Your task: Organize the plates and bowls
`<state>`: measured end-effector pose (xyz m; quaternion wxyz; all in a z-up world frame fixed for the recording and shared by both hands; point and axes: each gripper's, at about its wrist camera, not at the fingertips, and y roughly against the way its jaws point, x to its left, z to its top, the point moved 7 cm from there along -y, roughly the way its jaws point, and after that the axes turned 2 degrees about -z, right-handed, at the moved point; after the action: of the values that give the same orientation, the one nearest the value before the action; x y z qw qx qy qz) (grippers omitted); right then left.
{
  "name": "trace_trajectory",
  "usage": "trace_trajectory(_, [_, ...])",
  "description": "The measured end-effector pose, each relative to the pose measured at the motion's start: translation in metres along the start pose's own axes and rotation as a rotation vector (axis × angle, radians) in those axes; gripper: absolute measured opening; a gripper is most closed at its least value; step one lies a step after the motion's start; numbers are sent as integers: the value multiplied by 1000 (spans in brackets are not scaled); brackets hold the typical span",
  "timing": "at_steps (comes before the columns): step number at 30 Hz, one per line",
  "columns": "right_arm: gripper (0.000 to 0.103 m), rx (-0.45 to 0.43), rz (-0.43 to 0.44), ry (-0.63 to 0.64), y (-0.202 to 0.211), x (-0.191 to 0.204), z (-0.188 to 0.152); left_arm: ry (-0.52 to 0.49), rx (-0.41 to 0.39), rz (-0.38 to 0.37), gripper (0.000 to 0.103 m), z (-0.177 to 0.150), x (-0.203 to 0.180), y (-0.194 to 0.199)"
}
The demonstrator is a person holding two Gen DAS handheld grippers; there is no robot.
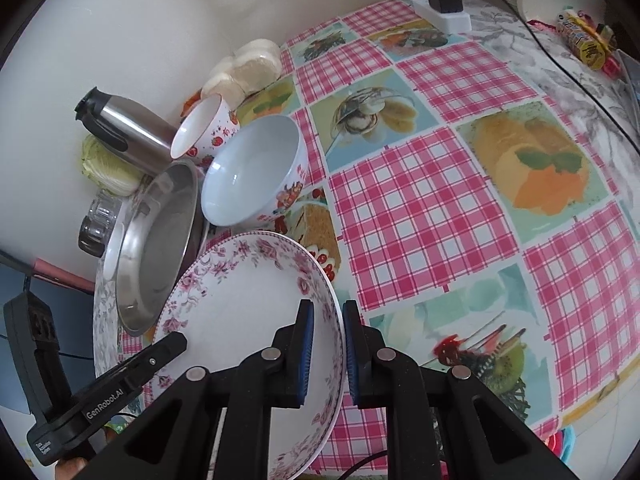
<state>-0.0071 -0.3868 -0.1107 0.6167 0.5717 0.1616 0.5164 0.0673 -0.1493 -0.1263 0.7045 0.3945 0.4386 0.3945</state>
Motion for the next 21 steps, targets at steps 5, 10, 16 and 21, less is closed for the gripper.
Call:
trace_trajectory(5, [16, -19, 3, -4, 4, -1, 1, -21, -9, 0, 21, 0, -4, 1])
trace_trajectory(10, [16, -46, 6, 4, 13, 0, 0, -43, -54, -1, 21, 5, -9, 11])
trace_trajectory(16, [16, -83, 29, 20, 26, 11, 5, -61, -138, 7, 21, 19, -10, 32])
trace_trajectory(21, [16, -116, 54, 31, 38, 29, 18, -33, -211, -27, 21, 37, -5, 59])
